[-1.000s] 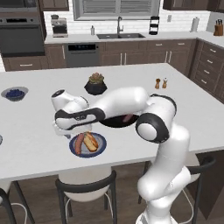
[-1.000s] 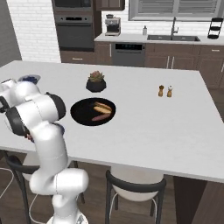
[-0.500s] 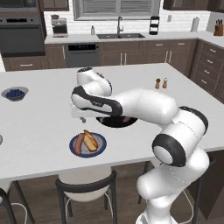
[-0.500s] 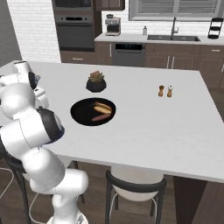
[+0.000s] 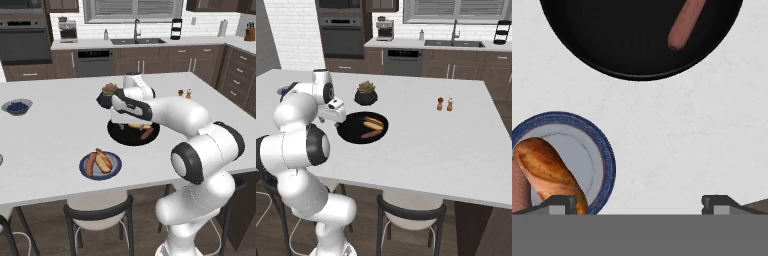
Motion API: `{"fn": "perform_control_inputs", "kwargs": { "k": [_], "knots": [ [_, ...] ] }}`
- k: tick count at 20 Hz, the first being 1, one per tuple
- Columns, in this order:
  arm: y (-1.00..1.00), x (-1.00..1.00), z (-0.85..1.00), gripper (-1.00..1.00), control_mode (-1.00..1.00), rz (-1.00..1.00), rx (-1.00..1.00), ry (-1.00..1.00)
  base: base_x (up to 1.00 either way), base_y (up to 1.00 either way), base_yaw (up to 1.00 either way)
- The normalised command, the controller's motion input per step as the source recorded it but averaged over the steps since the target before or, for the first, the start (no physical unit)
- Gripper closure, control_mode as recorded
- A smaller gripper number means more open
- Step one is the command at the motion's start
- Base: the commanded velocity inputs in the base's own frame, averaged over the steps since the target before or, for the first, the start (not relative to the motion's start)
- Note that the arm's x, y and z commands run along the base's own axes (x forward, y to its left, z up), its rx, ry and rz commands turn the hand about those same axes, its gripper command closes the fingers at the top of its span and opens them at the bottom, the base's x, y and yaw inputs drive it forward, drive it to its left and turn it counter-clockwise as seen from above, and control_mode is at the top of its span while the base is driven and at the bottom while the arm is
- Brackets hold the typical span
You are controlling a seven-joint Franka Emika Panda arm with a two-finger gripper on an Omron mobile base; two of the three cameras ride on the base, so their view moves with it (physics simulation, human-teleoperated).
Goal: Place one bun and one sausage from the bowl on each plate.
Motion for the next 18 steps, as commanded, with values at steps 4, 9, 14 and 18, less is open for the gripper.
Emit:
{"fn": "perform_control_inputs", "kwargs": {
  "k": [4, 9, 14, 18],
  "knots": [
    [-0.49, 0.83, 0.00, -1.00, -1.00, 0.01, -0.12, 0.00, 0.00, 0.00, 0.00],
    [-0.33, 0.67, -0.31, -1.00, -1.00, 0.11, -0.14, 0.00, 0.00, 0.00, 0.00],
    [-0.23, 0.77, -0.29, -1.00, -1.00, 0.17, -0.16, 0.00, 0.00, 0.00, 0.00],
    [-0.31, 0.80, -0.30, -1.00, -1.00, 0.18, -0.14, 0.00, 0.00, 0.00, 0.00]
  ]
}}
